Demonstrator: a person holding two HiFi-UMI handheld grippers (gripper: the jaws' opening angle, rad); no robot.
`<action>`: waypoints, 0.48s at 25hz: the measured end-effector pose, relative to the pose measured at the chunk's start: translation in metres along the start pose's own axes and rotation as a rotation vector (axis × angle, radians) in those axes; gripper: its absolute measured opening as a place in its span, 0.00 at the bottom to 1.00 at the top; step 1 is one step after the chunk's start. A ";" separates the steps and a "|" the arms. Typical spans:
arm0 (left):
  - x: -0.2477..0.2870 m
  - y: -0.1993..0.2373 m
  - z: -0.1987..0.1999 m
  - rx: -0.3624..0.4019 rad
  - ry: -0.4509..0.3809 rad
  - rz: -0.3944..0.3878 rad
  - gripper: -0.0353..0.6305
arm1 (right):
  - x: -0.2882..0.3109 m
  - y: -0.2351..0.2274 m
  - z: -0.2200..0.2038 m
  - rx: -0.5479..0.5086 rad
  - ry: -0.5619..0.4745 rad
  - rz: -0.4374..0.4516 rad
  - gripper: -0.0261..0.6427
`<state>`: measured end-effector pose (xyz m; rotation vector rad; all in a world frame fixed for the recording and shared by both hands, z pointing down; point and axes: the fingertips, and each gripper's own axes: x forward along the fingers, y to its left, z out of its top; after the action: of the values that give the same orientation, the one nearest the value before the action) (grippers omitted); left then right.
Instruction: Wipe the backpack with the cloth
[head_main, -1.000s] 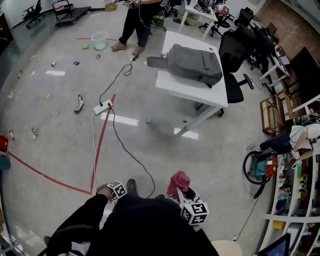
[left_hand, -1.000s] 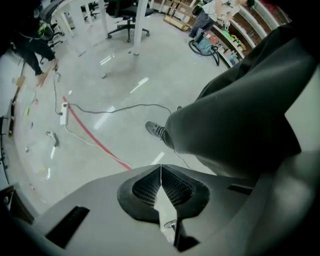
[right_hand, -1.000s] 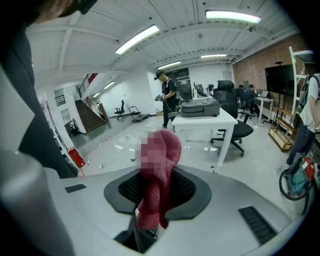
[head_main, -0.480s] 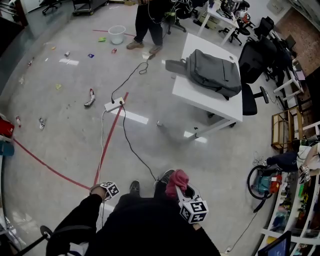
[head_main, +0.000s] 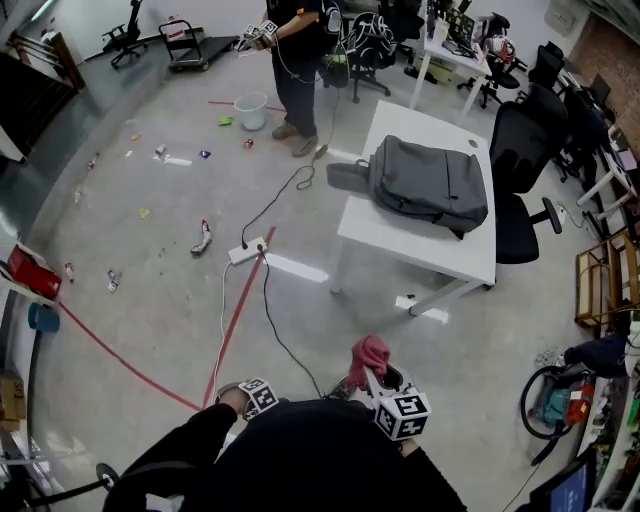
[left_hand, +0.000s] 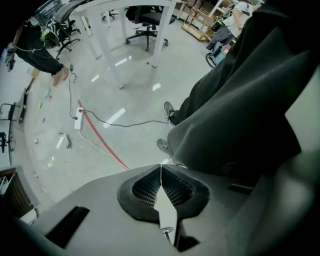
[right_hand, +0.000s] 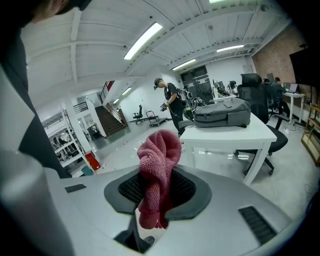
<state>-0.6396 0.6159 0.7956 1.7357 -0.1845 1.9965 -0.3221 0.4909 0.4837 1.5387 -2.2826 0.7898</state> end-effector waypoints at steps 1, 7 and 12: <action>-0.008 0.003 0.012 -0.013 -0.003 0.011 0.08 | 0.000 -0.011 0.006 0.001 -0.004 0.013 0.20; -0.047 0.039 0.062 -0.165 -0.035 0.084 0.08 | 0.008 -0.057 0.027 -0.005 -0.015 0.088 0.20; -0.058 0.038 0.080 -0.249 -0.033 0.054 0.08 | 0.018 -0.084 0.030 0.043 -0.009 0.102 0.20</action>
<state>-0.5808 0.5347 0.7628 1.6207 -0.4747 1.8916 -0.2503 0.4362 0.4924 1.4567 -2.3815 0.8649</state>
